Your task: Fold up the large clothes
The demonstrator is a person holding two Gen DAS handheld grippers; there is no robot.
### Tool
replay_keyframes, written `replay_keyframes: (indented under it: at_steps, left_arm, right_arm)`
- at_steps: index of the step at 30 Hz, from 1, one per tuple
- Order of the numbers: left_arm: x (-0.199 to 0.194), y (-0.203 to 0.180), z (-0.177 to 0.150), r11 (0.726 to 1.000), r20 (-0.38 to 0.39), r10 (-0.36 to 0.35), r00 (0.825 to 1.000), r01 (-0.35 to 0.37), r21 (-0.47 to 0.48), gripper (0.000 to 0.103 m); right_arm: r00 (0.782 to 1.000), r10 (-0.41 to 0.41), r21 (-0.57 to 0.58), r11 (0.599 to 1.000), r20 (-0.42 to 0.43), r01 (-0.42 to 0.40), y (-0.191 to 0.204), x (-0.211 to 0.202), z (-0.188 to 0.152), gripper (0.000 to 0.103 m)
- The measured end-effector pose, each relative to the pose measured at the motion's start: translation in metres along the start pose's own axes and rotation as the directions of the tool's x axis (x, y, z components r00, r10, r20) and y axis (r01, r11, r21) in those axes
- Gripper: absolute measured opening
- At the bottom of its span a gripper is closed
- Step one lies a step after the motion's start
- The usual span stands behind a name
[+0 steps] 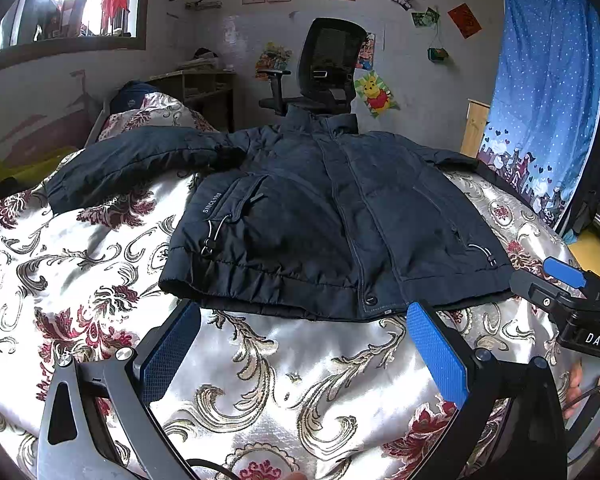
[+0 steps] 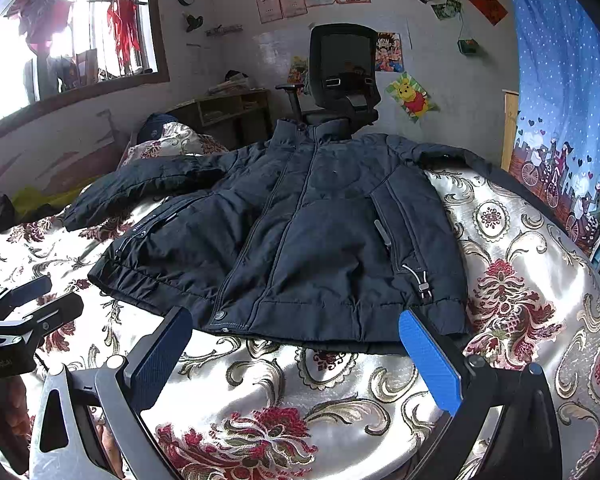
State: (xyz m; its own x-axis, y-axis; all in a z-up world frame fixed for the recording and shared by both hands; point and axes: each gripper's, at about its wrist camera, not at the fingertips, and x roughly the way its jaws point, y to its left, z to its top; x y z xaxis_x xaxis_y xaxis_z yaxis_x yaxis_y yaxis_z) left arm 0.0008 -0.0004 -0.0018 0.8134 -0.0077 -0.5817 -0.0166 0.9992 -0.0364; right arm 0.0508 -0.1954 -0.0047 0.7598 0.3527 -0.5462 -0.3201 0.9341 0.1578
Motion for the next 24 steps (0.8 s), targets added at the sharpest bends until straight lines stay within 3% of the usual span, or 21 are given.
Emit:
replay_keyframes:
  at_steps: [16,24]
  left_arm:
    - [0.011,-0.004,0.01,1.0,-0.03,0.024,0.999,-0.024,0.003,0.101]
    - [0.026,-0.01,0.051,1.0,-0.063,-0.028,0.998,0.028,0.003,0.101]
  right_arm:
    - [0.999,-0.036,0.018,0.999,-0.001,0.036,-0.007,-0.005,0.003,0.103]
    - [0.997,-0.072,0.137,0.988,0.017,0.069,-0.064,-0.015,0.035,0.103]
